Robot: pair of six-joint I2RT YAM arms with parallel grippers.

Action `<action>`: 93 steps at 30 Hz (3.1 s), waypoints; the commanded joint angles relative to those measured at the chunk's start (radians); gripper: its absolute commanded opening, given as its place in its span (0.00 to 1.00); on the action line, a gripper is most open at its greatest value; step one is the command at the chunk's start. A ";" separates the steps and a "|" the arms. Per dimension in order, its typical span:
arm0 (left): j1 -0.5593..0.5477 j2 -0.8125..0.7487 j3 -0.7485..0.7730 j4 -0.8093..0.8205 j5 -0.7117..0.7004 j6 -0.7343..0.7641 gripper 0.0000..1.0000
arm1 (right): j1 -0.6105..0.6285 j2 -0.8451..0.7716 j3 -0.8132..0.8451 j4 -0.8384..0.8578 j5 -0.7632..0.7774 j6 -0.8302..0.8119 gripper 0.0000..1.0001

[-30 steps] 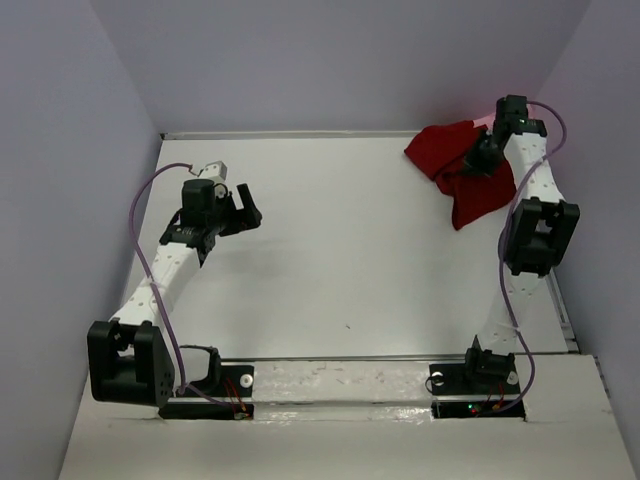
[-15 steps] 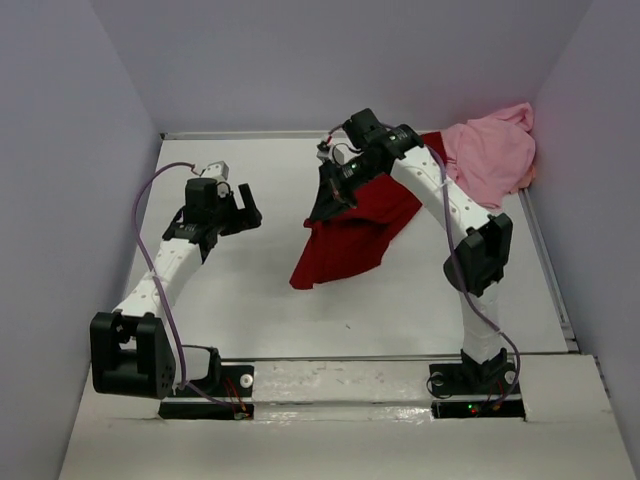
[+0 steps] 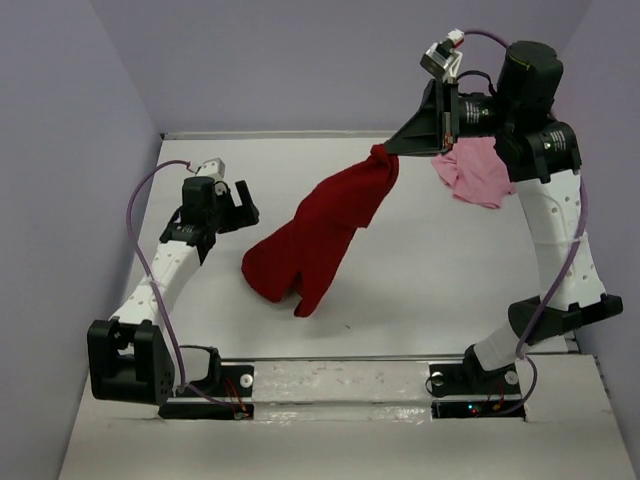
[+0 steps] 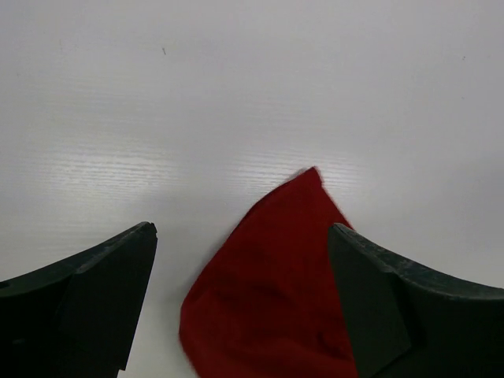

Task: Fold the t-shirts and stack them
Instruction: Move the tshirt to the center of the board, then flatten out the tshirt

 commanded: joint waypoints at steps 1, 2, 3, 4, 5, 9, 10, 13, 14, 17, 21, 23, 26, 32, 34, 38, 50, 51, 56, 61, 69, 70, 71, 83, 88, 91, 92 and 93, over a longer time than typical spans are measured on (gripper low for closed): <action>-0.005 -0.046 0.019 0.027 0.038 -0.008 0.99 | -0.029 0.008 -0.212 0.056 0.011 -0.032 0.00; -0.006 -0.051 0.021 0.029 0.050 -0.011 0.99 | -0.029 0.006 -0.240 0.056 0.025 -0.046 0.00; -0.006 -0.055 0.021 0.029 0.068 -0.020 0.99 | -0.029 0.009 -0.284 0.053 0.040 -0.062 0.00; -0.006 -0.063 0.021 0.029 0.076 -0.025 0.99 | -0.029 0.009 -0.308 0.033 0.089 -0.101 0.00; -0.006 -0.069 0.021 0.029 0.087 -0.030 0.99 | -0.029 0.015 -0.329 0.023 0.109 -0.122 0.00; -0.006 -0.092 0.003 0.032 0.102 -0.053 0.99 | -0.050 0.072 -0.360 -0.137 0.321 -0.318 0.00; -0.006 -0.095 -0.002 0.033 0.104 -0.053 0.99 | -0.064 0.084 -0.366 -0.151 0.368 -0.349 0.00; -0.006 -0.109 -0.017 0.030 0.107 -0.051 0.99 | -0.098 0.144 -0.385 -0.172 0.508 -0.426 0.00; -0.006 -0.117 -0.020 0.024 0.105 -0.047 0.99 | -0.121 0.176 -0.383 -0.177 0.569 -0.447 0.00; -0.008 -0.124 -0.022 0.016 0.104 -0.042 0.99 | -0.142 0.234 -0.354 -0.223 0.692 -0.503 0.00; -0.008 -0.121 -0.022 0.012 0.107 -0.037 0.99 | -0.142 0.407 -0.234 -0.350 0.802 -0.584 0.00; -0.008 -0.120 -0.024 0.013 0.110 -0.037 0.99 | -0.142 0.432 -0.240 -0.329 0.836 -0.603 0.08; -0.009 -0.114 -0.022 0.013 0.117 -0.034 0.99 | -0.142 0.455 -0.262 -0.252 0.818 -0.595 0.31; -0.014 -0.069 -0.008 0.001 0.148 -0.014 0.99 | -0.142 0.505 -0.213 -0.209 0.827 -0.583 0.60; -0.018 -0.049 -0.002 -0.002 0.157 -0.008 0.99 | -0.142 0.495 -0.220 -0.183 0.829 -0.592 0.62; -0.035 -0.020 0.018 -0.023 0.185 0.018 0.99 | -0.168 0.474 -0.245 -0.174 0.850 -0.619 0.74; -0.149 0.113 0.090 -0.039 0.191 0.021 0.99 | -0.280 0.227 -0.927 0.163 0.651 -0.512 0.72; -0.153 0.119 0.093 -0.039 0.191 0.021 0.99 | -0.280 0.221 -0.949 0.185 0.642 -0.501 0.72; -0.180 0.155 0.130 -0.053 0.188 0.027 0.99 | -0.280 0.212 -1.024 0.279 0.606 -0.457 0.72; -0.219 0.208 0.165 -0.073 0.176 0.032 0.99 | -0.259 0.218 -1.084 0.352 0.606 -0.440 0.71; -0.287 0.331 0.168 -0.077 0.127 0.016 0.99 | -0.259 0.277 -1.058 0.446 0.611 -0.429 0.71; -0.302 0.363 0.176 -0.080 0.122 0.021 0.99 | -0.259 0.294 -1.047 0.447 0.608 -0.428 0.71; -0.310 0.379 0.183 -0.083 0.120 0.026 0.99 | -0.259 0.302 -1.023 0.447 0.608 -0.428 0.71; -0.391 0.532 0.292 -0.169 0.030 0.055 0.99 | -0.161 0.426 -0.871 0.432 0.677 -0.435 0.70; -0.414 0.555 0.320 -0.204 0.016 0.072 0.99 | -0.098 0.465 -0.851 0.434 0.711 -0.420 0.66; -0.428 0.563 0.323 -0.221 0.016 0.084 0.99 | -0.098 0.472 -0.854 0.434 0.721 -0.406 0.52; -0.431 0.566 0.320 -0.223 0.022 0.087 0.99 | -0.098 0.469 -0.854 0.434 0.732 -0.406 0.52; -0.433 0.564 0.320 -0.224 0.027 0.092 0.99 | -0.098 0.465 -0.857 0.434 0.735 -0.409 0.48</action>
